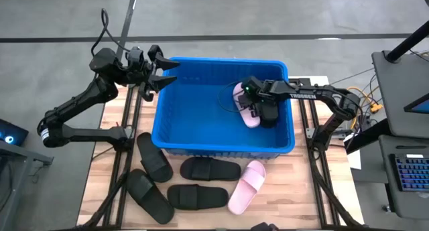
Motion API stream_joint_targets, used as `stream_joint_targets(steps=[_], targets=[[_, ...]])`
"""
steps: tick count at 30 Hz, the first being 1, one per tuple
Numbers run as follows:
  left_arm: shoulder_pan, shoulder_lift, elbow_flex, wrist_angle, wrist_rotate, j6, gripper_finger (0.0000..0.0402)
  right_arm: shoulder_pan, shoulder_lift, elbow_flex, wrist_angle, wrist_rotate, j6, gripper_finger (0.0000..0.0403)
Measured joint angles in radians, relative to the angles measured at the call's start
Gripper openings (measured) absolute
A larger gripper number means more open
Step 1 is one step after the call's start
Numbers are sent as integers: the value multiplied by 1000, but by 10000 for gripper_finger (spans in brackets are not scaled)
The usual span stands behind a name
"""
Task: Pick and place slides into bin
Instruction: Put the pink slide into the blue container
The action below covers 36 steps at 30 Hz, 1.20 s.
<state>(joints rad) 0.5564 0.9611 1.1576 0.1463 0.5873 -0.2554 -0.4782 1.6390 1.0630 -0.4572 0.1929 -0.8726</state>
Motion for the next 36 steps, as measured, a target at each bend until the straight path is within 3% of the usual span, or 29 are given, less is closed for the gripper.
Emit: stream_joint_targets(steps=[5, 14, 20, 27, 36], targets=[[0, 0, 0, 0, 0, 0, 238, 2, 0, -15, 11, 73, -4, 162], [0, 0, 0, 0, 0, 0, 238, 12, 0, -6, 17, 123, 68, 19], [0, 0, 0, 0, 0, -1, 238, 18, 1, -5, 20, 125, 156, 12], [0, 0, 0, 0, 0, -3, 238, 38, -3, -5, 7, 153, 368, 12], [0, 0, 0, 0, 0, -3, 238, 59, 0, -5, -26, 187, 367, 11]])
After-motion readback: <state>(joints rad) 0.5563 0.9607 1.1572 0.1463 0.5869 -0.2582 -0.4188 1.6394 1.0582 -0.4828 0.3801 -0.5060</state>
